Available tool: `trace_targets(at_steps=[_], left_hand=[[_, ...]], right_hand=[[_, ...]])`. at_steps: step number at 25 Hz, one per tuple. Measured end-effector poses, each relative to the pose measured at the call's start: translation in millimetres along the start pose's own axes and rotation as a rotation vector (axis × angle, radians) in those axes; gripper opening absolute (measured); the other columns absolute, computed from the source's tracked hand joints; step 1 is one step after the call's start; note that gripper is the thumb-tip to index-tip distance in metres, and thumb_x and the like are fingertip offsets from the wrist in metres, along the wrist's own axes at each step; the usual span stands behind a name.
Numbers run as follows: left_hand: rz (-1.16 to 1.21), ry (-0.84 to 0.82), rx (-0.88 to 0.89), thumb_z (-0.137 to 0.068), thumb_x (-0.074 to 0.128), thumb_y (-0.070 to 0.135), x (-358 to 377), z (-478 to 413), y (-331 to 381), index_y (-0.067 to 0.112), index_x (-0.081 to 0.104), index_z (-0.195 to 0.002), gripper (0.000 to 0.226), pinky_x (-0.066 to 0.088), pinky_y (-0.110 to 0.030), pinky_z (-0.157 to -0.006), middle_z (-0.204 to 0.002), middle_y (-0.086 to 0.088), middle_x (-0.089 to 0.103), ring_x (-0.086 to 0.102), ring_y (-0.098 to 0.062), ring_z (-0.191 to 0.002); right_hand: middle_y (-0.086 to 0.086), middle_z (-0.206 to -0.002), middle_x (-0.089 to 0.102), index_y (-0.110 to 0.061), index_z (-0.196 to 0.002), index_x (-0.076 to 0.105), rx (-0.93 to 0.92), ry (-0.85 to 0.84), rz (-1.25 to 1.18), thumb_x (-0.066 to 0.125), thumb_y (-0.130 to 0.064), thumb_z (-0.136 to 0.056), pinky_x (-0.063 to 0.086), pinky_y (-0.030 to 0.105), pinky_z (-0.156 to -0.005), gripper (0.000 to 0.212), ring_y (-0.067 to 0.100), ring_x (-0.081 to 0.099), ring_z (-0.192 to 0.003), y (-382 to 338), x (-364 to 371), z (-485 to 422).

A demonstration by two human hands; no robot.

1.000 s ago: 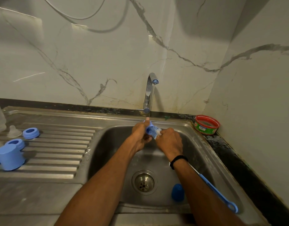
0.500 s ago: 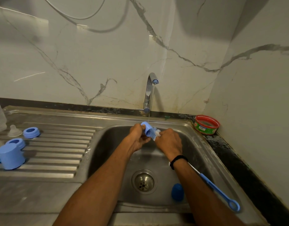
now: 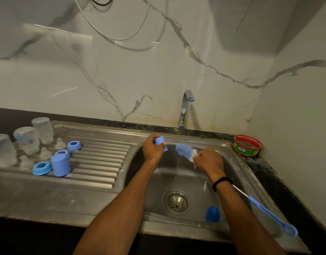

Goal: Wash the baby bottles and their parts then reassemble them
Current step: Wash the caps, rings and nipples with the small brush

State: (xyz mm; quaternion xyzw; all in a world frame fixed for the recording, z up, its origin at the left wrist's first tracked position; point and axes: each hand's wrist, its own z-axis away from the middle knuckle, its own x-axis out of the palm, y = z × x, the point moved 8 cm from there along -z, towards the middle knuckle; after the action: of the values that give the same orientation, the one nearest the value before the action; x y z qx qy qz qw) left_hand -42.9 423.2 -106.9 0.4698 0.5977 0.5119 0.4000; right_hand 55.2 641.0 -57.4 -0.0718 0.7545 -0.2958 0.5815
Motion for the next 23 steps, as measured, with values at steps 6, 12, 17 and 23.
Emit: trace_targets(at_steps=[6,12,17,23], left_hand=[[-0.285,-0.147,0.194,-0.084,0.077,0.004,-12,22,22,0.009,0.056,-0.136,0.056,0.054,-0.034,-0.097,-0.135,-0.014,0.060,0.060,-0.028,-0.121],[-0.452,-0.167,0.233,-0.087,0.075,0.008,-24,46,31,0.010,0.051,-0.143,0.061,0.046,-0.037,-0.109,-0.141,-0.013,0.055,0.055,-0.026,-0.128],[-0.533,-0.162,0.227,-0.083,0.079,0.008,-35,55,37,0.009,0.059,-0.133,0.054,0.049,-0.035,-0.104,-0.130,-0.011,0.063,0.061,-0.024,-0.118],[-0.545,-0.169,0.123,-0.082,0.082,0.017,-51,58,44,0.009,0.062,-0.124,0.047,0.053,-0.031,-0.092,-0.122,-0.012,0.067,0.065,-0.023,-0.109]], right_hand=[[0.003,-0.079,0.060,-0.013,-0.107,0.072,-0.050,0.025,0.053,0.067,-0.033,-0.089,0.047,0.026,-0.055,0.028,0.018,0.059,-0.071,-24,-2,18],[0.004,-0.078,0.059,-0.013,-0.104,0.073,-0.092,0.019,0.041,0.069,-0.031,-0.086,0.040,0.025,-0.055,0.026,0.019,0.056,-0.070,-45,2,31],[0.005,-0.082,0.061,-0.010,-0.109,0.071,-0.093,-0.003,0.022,0.070,-0.035,-0.087,0.035,0.023,-0.048,0.033,0.018,0.056,-0.070,-48,4,38],[0.007,-0.085,0.070,-0.007,-0.109,0.071,-0.069,-0.099,-0.133,0.074,-0.019,-0.083,0.051,0.031,-0.056,0.028,0.021,0.063,-0.071,-53,12,40]])
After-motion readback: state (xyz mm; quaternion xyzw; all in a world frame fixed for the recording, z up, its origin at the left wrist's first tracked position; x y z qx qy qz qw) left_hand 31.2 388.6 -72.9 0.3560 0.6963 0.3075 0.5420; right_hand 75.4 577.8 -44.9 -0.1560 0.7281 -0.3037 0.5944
